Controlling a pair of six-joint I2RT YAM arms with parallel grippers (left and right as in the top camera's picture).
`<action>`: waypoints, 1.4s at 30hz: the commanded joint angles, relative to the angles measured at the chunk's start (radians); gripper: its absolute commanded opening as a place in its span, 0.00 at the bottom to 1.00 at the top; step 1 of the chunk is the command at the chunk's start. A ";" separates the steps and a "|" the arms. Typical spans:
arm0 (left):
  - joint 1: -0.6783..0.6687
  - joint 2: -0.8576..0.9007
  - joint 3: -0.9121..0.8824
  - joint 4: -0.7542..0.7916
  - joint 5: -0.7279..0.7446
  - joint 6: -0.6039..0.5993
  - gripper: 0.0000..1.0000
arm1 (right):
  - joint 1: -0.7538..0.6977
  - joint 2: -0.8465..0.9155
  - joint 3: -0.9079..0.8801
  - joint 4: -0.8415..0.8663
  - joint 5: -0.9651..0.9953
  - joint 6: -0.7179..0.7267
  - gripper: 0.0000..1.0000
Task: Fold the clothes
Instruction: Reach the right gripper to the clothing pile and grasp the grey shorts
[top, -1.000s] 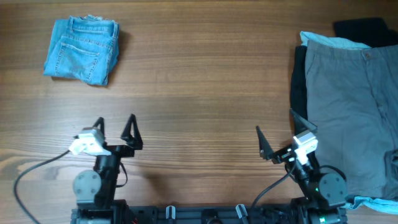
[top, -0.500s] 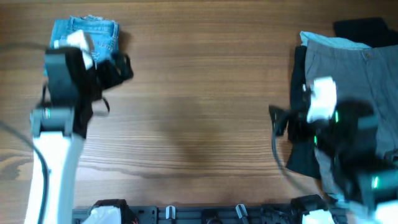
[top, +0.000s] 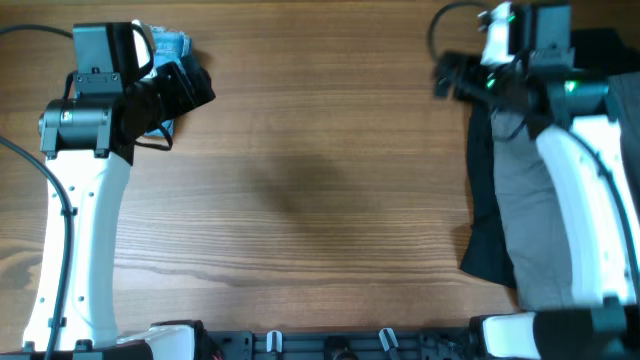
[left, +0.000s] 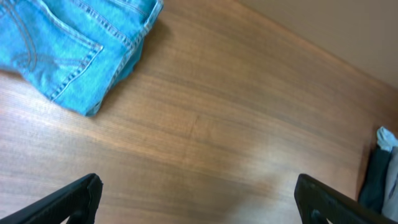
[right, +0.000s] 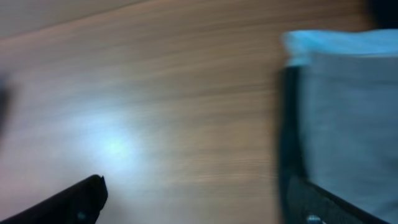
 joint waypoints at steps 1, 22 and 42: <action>-0.004 0.002 0.019 -0.024 0.012 0.020 1.00 | -0.139 0.175 0.017 0.064 0.119 0.066 0.82; -0.005 0.002 0.019 -0.031 0.013 0.019 1.00 | -0.221 0.561 0.017 0.204 0.119 -0.145 0.36; 0.003 -0.007 0.032 -0.040 -0.021 0.023 1.00 | -0.328 0.200 0.042 0.149 -0.061 -0.220 0.04</action>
